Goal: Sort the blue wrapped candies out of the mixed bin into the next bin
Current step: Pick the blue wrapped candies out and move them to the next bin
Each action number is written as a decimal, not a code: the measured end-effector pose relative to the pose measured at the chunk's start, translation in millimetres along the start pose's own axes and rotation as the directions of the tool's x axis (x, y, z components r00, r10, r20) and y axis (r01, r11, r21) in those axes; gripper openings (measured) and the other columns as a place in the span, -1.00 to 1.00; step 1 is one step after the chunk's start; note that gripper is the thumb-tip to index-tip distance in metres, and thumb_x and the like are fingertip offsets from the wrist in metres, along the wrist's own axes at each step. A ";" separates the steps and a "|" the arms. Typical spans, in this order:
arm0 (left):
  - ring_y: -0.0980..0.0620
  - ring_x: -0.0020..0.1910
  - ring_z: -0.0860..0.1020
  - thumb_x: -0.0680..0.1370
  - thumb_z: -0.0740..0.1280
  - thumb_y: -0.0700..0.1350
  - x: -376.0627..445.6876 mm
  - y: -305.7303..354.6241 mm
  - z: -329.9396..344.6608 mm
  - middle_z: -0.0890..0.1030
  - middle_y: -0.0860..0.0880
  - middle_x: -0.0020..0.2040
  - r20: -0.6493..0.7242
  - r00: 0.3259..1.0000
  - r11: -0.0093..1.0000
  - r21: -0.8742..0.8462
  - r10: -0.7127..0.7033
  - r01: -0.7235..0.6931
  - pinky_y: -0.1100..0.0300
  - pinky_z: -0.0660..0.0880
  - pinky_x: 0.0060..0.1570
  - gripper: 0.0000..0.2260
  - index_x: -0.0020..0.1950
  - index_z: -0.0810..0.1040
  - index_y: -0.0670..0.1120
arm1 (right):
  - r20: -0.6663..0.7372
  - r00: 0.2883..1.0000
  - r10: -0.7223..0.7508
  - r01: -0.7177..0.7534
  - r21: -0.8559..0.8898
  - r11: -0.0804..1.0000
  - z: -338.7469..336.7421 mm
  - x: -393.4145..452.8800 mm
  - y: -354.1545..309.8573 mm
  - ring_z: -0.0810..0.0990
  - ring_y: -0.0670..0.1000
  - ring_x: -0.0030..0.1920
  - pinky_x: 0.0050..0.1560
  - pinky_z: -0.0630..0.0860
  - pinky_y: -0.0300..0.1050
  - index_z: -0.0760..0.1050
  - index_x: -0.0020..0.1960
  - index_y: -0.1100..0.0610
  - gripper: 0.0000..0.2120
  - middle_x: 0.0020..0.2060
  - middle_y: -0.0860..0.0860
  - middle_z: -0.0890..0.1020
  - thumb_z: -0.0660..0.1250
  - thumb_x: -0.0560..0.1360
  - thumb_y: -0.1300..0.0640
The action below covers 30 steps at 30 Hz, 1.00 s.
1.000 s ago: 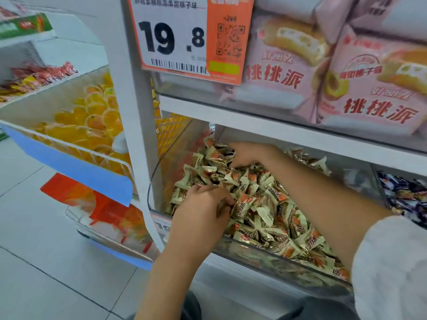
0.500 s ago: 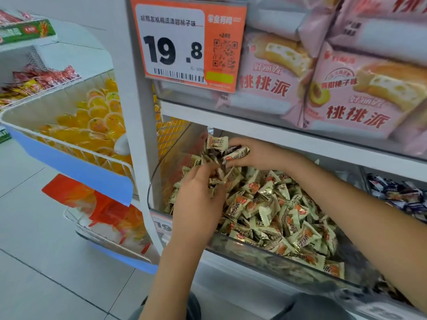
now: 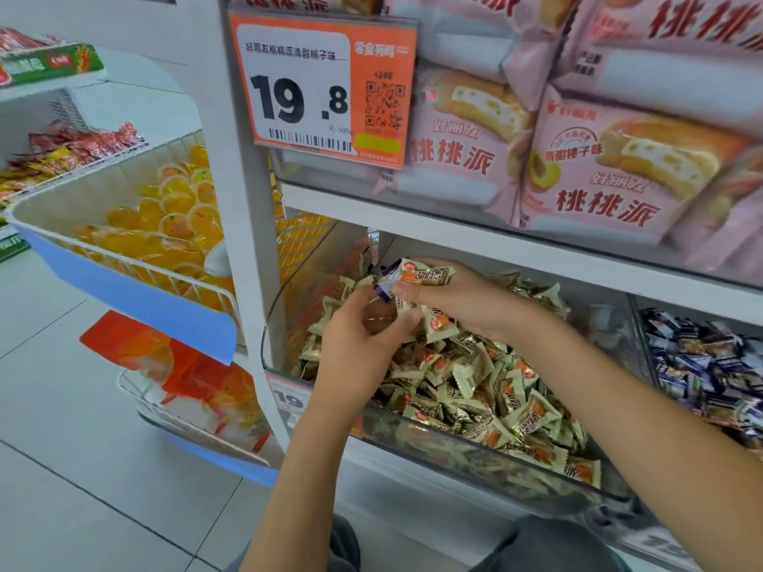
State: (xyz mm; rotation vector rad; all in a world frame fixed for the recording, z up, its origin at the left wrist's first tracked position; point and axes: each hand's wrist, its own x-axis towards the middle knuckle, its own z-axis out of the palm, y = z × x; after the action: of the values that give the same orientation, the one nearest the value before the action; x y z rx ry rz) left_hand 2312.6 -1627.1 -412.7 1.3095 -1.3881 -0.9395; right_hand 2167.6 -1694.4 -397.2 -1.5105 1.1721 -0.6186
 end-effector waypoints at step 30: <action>0.14 -0.15 0.50 0.58 0.26 -0.14 8.1 -6.5 5.4 0.55 0.06 -0.12 -0.152 0.975 0.987 0.028 0.159 -0.157 0.34 0.41 -0.13 -0.98 -0.03 0.48 -0.06 | -0.134 0.990 0.039 -0.022 0.128 0.992 19.1 -26.9 11.7 0.55 -0.05 -0.37 -0.15 0.52 -0.23 0.53 0.07 -0.11 -0.70 -0.14 -0.10 0.69 0.46 0.40 0.15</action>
State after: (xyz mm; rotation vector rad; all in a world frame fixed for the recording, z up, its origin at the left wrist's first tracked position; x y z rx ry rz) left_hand 2309.4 -1636.3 -419.1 1.2365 -1.3601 -0.7069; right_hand 2169.8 -1661.3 -408.4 -1.3586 1.2340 -0.7706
